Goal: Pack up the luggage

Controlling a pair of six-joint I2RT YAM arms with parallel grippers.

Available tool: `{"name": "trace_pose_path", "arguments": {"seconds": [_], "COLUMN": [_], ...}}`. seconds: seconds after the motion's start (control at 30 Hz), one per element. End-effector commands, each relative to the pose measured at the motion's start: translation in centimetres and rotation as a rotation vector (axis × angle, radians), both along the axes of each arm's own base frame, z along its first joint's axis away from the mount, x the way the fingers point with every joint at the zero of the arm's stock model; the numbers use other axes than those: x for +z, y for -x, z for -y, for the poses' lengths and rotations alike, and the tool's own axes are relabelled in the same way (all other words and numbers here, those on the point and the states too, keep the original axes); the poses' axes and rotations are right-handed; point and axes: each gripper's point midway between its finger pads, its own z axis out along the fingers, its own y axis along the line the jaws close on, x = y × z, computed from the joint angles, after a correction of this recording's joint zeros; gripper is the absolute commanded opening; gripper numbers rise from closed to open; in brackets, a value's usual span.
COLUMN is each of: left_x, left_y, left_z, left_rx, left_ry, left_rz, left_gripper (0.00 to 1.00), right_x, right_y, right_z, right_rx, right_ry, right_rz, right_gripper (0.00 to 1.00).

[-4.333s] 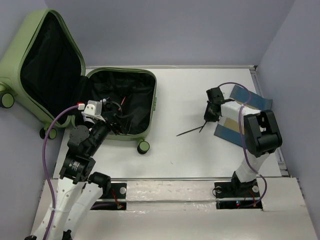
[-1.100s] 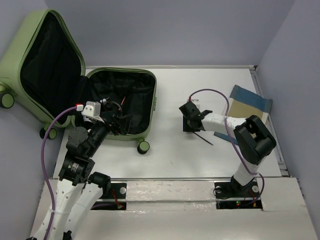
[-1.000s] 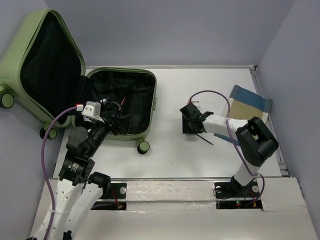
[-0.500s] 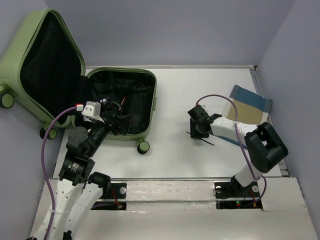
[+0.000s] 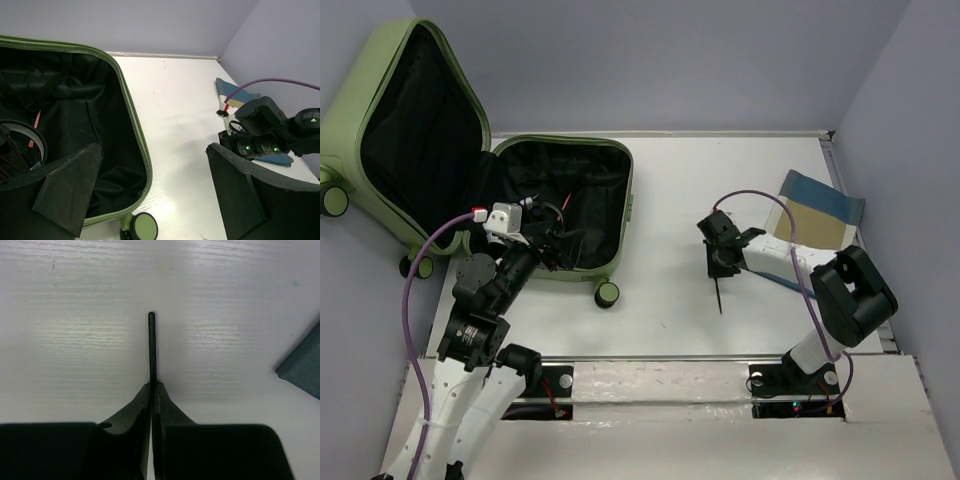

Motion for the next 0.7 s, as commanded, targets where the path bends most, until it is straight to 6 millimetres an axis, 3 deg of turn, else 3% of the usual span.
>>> {"name": "trace_pose_path", "arguments": {"seconds": [0.0, 0.13, 0.2, 0.27, 0.37, 0.4, 0.43, 0.5, 0.53, 0.57, 0.6, 0.67], "left_x": [2.4, 2.3, 2.4, 2.5, 2.4, 2.4, 2.3, 2.3, 2.3, 2.3, 2.3, 2.4], "left_y": [0.4, 0.4, 0.5, 0.5, 0.5, 0.5, 0.5, 0.4, 0.4, 0.4, 0.4, 0.4], "left_z": [0.2, 0.2, 0.3, 0.3, 0.3, 0.3, 0.3, 0.3, 0.3, 0.2, 0.2, 0.0], "left_rx": [-0.017, -0.019, -0.022, -0.023, -0.025, -0.023, -0.023, -0.02, -0.02, -0.019, -0.019, -0.005], "left_ry": [0.015, 0.014, 0.015, 0.017, 0.018, 0.018, 0.017, 0.017, 0.017, 0.017, 0.016, 0.015], "left_rz": [0.074, 0.072, 0.074, 0.076, 0.075, 0.074, 0.072, 0.071, 0.071, 0.071, 0.073, 0.073], "left_gripper": [0.99, 0.99, 0.99, 0.99, 0.99, 0.99, 0.99, 0.99, 0.99, 0.99, 0.99, 0.99], "right_x": [0.0, 5.2, 9.4, 12.4, 18.2, 19.7, 22.5, 25.2, 23.8, 27.8, 28.6, 28.6], "right_y": [1.3, -0.1, -0.6, -0.6, -2.2, -2.5, -4.0, -4.8, -6.0, -7.3, -7.9, -10.1], "right_z": [-0.7, -4.1, -6.2, -8.0, -11.2, -12.6, -14.7, -18.6, -20.8, -23.0, -24.6, -27.6], "right_rx": [0.033, 0.1, 0.157, 0.199, 0.261, 0.275, 0.314, 0.364, 0.371, 0.398, 0.412, 0.4], "right_ry": [-0.045, -0.235, -0.35, -0.44, -0.6, -0.654, -0.726, -0.805, -0.811, -0.873, -0.902, -0.96], "right_rz": [-0.045, 0.087, 0.186, 0.23, 0.327, 0.341, 0.379, 0.397, 0.359, 0.418, 0.419, 0.371], "right_gripper": [0.07, 0.07, 0.07, 0.07, 0.07, 0.07, 0.07, 0.07, 0.07, 0.07, 0.07, 0.39]}}
